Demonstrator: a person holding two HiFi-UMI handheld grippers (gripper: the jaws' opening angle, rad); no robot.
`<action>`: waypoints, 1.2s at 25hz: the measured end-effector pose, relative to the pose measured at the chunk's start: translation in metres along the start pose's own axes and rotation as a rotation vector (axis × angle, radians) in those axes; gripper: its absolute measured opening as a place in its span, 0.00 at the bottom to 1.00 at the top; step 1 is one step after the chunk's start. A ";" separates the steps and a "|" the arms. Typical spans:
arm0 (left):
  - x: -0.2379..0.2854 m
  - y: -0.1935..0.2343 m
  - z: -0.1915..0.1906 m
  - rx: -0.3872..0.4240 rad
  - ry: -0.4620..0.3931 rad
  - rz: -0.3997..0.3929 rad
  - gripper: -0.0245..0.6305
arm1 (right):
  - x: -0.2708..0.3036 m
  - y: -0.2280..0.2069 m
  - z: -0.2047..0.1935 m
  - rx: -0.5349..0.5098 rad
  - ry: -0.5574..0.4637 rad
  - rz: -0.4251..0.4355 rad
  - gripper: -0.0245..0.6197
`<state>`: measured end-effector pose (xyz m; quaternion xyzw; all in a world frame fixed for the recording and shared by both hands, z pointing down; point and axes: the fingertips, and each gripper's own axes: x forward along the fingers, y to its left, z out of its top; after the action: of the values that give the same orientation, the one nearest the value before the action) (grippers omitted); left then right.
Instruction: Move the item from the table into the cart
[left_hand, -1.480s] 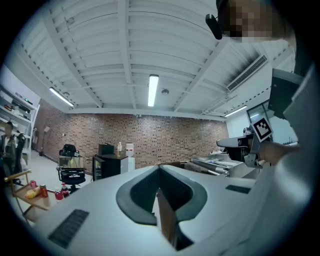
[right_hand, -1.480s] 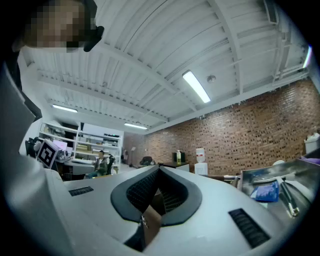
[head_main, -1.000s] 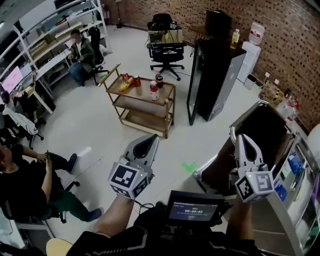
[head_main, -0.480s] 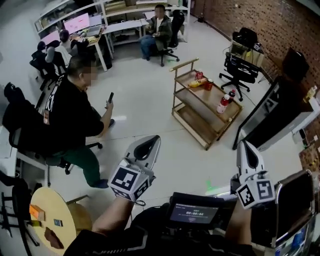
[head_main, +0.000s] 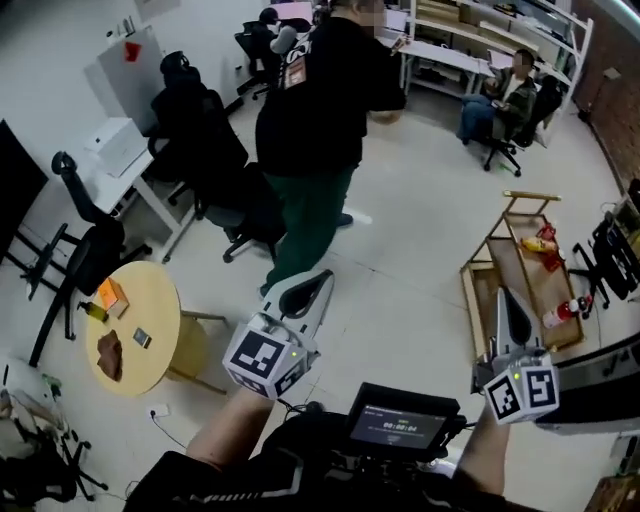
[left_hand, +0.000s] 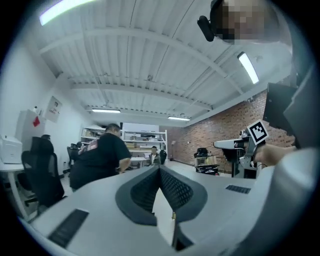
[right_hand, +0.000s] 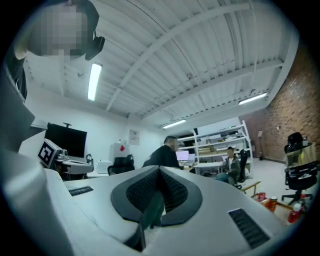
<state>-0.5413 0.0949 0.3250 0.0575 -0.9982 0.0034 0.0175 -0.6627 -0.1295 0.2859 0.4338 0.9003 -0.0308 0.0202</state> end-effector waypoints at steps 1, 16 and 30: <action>-0.013 0.025 -0.003 -0.008 0.003 0.046 0.04 | 0.024 0.019 -0.005 0.010 0.004 0.044 0.04; -0.381 0.423 -0.033 -0.034 -0.011 0.634 0.04 | 0.313 0.492 -0.054 0.022 0.019 0.555 0.04; -0.535 0.552 -0.050 -0.083 -0.001 1.107 0.04 | 0.448 0.754 -0.083 0.061 0.062 1.069 0.04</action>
<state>-0.0719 0.7048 0.3535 -0.4766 -0.8786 -0.0271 0.0147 -0.3529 0.6945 0.3118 0.8329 0.5526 -0.0294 -0.0059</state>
